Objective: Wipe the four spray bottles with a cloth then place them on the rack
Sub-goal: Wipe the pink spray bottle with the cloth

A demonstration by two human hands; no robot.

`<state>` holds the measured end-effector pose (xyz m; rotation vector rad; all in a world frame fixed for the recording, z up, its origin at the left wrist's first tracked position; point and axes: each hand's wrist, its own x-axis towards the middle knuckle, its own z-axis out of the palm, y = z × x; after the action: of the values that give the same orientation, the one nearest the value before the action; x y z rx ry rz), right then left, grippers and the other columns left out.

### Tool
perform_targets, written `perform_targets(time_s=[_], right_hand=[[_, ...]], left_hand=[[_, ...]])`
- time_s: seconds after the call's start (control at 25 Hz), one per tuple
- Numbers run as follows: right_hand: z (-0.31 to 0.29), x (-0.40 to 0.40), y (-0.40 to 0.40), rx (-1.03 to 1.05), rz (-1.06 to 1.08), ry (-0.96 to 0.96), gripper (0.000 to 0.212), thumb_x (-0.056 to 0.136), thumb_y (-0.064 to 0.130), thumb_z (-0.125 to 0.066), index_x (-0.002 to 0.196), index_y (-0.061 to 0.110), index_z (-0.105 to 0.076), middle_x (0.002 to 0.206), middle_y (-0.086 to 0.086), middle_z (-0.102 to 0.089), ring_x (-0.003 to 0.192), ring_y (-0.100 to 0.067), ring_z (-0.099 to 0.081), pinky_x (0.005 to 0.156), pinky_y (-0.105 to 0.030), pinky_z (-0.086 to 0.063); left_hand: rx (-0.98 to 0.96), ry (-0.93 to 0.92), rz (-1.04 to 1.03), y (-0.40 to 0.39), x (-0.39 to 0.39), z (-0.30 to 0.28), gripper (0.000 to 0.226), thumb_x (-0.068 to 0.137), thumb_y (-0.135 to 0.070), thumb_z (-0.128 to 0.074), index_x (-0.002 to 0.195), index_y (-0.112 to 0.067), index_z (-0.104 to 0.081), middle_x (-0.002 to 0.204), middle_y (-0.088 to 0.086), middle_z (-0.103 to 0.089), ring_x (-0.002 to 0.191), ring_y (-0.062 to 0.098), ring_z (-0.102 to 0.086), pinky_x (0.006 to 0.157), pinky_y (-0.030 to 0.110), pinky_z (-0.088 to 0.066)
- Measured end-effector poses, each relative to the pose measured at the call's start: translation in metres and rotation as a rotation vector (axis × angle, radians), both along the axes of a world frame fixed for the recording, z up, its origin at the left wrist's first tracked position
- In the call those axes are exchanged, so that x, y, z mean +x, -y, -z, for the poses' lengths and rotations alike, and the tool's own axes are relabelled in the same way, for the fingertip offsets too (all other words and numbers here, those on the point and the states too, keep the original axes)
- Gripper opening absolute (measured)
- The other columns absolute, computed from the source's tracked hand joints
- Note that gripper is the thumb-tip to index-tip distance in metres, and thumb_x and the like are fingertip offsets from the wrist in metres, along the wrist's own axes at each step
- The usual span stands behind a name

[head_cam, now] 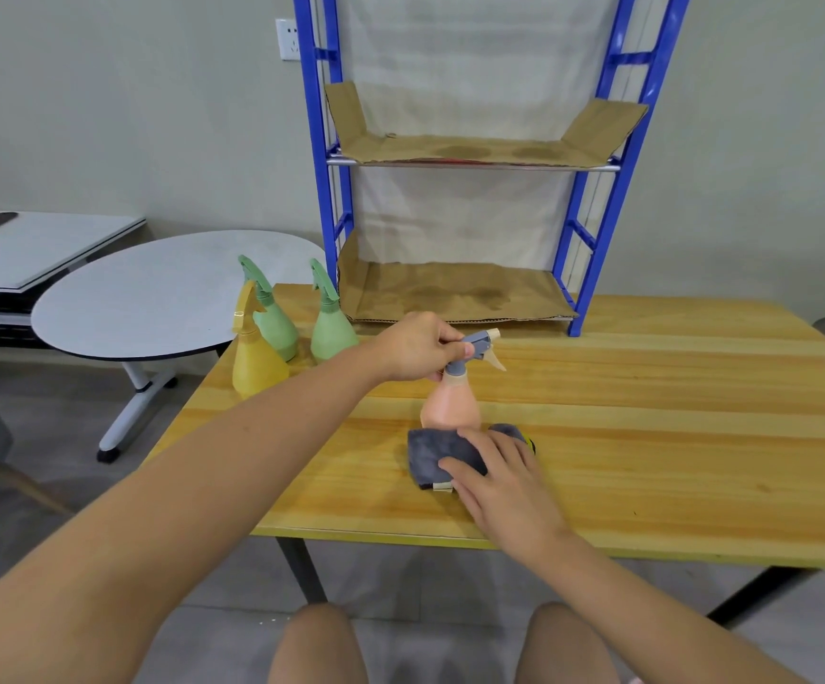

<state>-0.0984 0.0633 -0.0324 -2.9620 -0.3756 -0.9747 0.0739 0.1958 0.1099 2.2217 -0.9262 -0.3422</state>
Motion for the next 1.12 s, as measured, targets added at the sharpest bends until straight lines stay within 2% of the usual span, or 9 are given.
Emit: perform_targets(time_s=[0.16, 0.36, 0.48, 0.56, 0.64, 0.72, 0.8, 0.96, 1.12], right_hand=[[-0.001, 0.006, -0.003, -0.016, 0.03, -0.007, 0.028, 0.081, 0.019, -0.068, 0.106, 0.03, -0.061, 0.122, -0.009, -0.055, 0.101, -0.032, -0.053, 0.085, -0.047, -0.043], [-0.007, 0.011, -0.009, -0.054, -0.029, 0.047, 0.032, 0.078, 0.011, -0.068, 0.107, 0.024, -0.063, 0.113, -0.009, -0.059, 0.093, -0.032, -0.054, 0.07, -0.043, -0.041], [-0.035, 0.022, -0.016, -0.022, 0.074, 0.127, 0.027, 0.081, 0.012, -0.063, 0.106, 0.022, -0.064, 0.12, -0.01, -0.06, 0.092, -0.033, -0.054, 0.069, -0.044, -0.041], [-0.046, 0.032, -0.021, -0.082, 0.115, 0.136, 0.025, 0.082, 0.015, -0.062, 0.107, 0.02, -0.062, 0.125, -0.009, -0.057, 0.09, -0.034, -0.052, 0.069, -0.044, -0.039], [-0.037, 0.036, -0.026, -0.178, 0.059, 0.111, 0.023, 0.084, 0.014, -0.061, 0.107, 0.016, -0.06, 0.128, -0.007, -0.054, 0.091, -0.034, -0.05, 0.068, -0.045, -0.039], [-0.02, 0.032, -0.03, -0.29, -0.022, 0.021, 0.027, 0.083, 0.013, -0.063, 0.11, 0.014, -0.059, 0.129, -0.005, -0.053, 0.094, -0.034, -0.05, 0.071, -0.045, -0.043], [-0.022, 0.033, -0.028, -0.309, -0.04, 0.001, 0.026, 0.081, 0.014, -0.065, 0.107, 0.014, -0.06, 0.127, -0.003, -0.055, 0.094, -0.033, -0.051, 0.07, -0.044, -0.045], [-0.052, 0.044, -0.014, -0.156, 0.016, 0.119, 0.022, 0.085, 0.013, -0.056, 0.105, 0.019, -0.064, 0.127, 0.0, -0.059, 0.09, -0.032, -0.052, 0.065, -0.041, -0.042], [-0.019, 0.022, 0.003, -0.354, -0.204, 0.064, 0.017, 0.088, 0.011, -0.059, 0.104, 0.018, -0.062, 0.128, -0.001, -0.057, 0.099, -0.031, -0.057, 0.073, -0.042, -0.047]], left_hand=[[-0.013, -0.004, -0.004, 0.001, -0.001, 0.001, 0.03, 0.101, -0.034, -0.062, 0.102, -0.01, -0.079, 0.099, 0.015, -0.076, 0.089, 0.025, -0.076, 0.084, 0.045, -0.063], [-0.009, -0.003, -0.013, 0.0, -0.002, 0.0, 0.029, 0.101, -0.035, -0.062, 0.097, -0.012, -0.08, 0.094, 0.013, -0.076, 0.088, 0.026, -0.076, 0.084, 0.044, -0.063], [-0.004, 0.044, -0.007, 0.002, -0.001, 0.001, 0.036, 0.101, -0.034, -0.061, 0.086, -0.004, -0.075, 0.074, 0.012, -0.069, 0.069, 0.017, -0.071, 0.07, 0.031, -0.061], [0.02, 0.11, -0.017, 0.002, -0.003, -0.001, 0.041, 0.101, -0.032, -0.061, 0.08, 0.002, -0.069, 0.062, 0.006, -0.058, 0.053, 0.007, -0.058, 0.058, 0.023, -0.05], [-0.005, 0.057, -0.006, 0.002, 0.001, 0.002, 0.039, 0.101, -0.033, -0.061, 0.085, 0.0, -0.073, 0.071, 0.015, -0.067, 0.066, 0.016, -0.071, 0.069, 0.033, -0.061], [-0.004, 0.04, 0.007, -0.001, 0.001, 0.003, 0.037, 0.1, -0.036, -0.061, 0.089, -0.005, -0.076, 0.085, 0.017, -0.074, 0.081, 0.026, -0.076, 0.082, 0.045, -0.062], [0.014, 0.066, 0.005, 0.0, 0.001, 0.003, 0.037, 0.101, -0.037, -0.06, 0.089, -0.005, -0.076, 0.085, 0.016, -0.075, 0.079, 0.024, -0.076, 0.083, 0.045, -0.062], [0.039, 0.129, 0.02, 0.001, 0.001, -0.002, 0.042, 0.101, -0.033, -0.061, 0.079, 0.003, -0.067, 0.066, 0.01, -0.061, 0.062, 0.02, -0.061, 0.07, 0.039, -0.055], [0.044, 0.063, 0.037, 0.0, 0.005, 0.001, 0.036, 0.101, -0.036, -0.061, 0.091, -0.004, -0.075, 0.087, 0.015, -0.076, 0.082, 0.023, -0.076, 0.084, 0.045, -0.061]])
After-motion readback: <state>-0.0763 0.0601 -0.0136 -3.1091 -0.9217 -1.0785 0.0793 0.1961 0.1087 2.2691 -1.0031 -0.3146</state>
